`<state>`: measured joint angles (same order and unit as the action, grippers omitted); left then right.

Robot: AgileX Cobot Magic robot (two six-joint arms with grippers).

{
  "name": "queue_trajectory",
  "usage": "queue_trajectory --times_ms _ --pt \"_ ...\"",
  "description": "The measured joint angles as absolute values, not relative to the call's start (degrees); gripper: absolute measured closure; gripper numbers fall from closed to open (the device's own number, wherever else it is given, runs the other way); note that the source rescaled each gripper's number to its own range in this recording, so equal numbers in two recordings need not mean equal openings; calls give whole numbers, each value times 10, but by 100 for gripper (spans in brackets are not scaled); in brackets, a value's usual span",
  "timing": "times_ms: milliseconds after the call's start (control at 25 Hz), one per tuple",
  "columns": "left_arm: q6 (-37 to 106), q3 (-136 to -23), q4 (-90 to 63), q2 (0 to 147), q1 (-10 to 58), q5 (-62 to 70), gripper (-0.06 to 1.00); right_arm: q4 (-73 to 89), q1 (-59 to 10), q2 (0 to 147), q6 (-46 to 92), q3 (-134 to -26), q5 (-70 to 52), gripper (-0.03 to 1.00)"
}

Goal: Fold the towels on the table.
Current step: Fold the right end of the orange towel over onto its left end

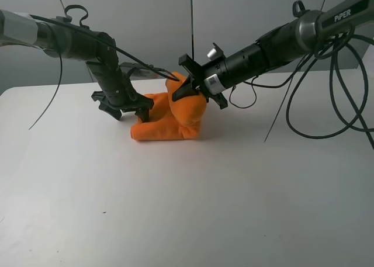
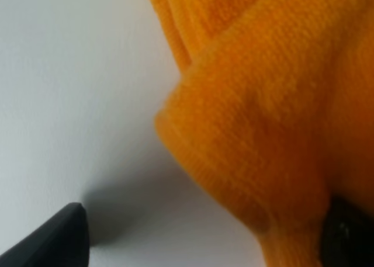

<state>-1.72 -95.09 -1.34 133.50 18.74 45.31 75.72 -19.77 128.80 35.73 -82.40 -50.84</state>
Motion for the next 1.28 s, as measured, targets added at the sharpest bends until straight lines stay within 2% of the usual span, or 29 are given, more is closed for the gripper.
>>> queue_trajectory --times_ms 320,800,1280 --pt "-20 -951 -11 1335 187 458 -6 793 -235 1323 355 -866 -501 89" --pt "-23 -951 -9 1333 187 460 -6 818 -236 1336 350 -874 -458 89" --pt "-28 -945 56 1232 161 509 -6 828 -236 1338 350 -875 -456 89"
